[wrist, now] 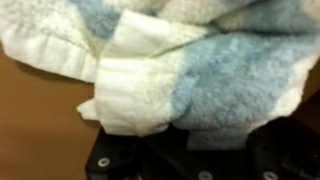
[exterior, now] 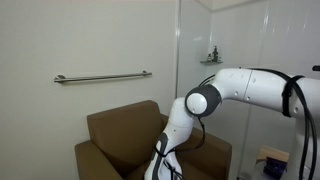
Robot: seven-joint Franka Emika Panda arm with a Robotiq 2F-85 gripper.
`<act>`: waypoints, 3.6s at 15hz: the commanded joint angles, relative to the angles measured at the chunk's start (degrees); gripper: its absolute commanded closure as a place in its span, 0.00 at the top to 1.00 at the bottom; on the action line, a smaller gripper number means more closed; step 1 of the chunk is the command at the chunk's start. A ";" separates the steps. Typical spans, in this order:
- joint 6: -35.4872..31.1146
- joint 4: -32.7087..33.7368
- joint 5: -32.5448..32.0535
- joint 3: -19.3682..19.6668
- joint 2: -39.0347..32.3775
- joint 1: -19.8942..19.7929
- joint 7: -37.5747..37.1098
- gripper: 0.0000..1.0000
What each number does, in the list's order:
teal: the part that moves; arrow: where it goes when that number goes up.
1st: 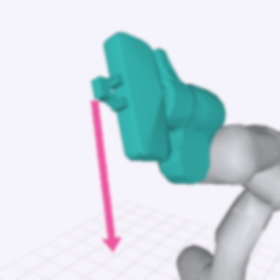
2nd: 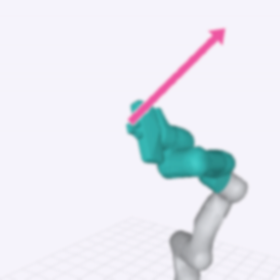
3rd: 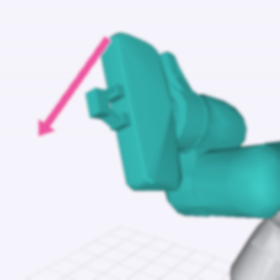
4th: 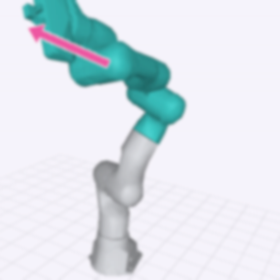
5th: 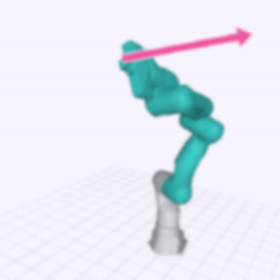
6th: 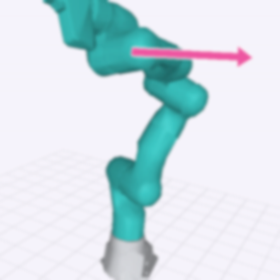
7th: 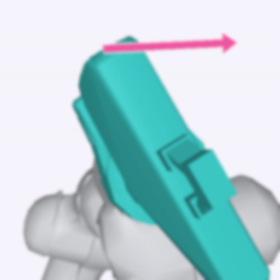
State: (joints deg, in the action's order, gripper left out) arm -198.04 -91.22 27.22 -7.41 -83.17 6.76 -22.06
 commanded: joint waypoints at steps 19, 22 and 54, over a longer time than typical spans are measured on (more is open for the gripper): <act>26.37 12.27 0.50 14.46 -2.13 6.59 -2.90 0.06; 28.00 10.36 -2.84 11.94 -2.19 5.52 -1.89 0.06; -0.70 -18.64 15.57 21.95 14.32 25.05 -25.68 0.06</act>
State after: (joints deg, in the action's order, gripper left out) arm -198.74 -107.43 39.84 8.08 -73.22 22.87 -44.61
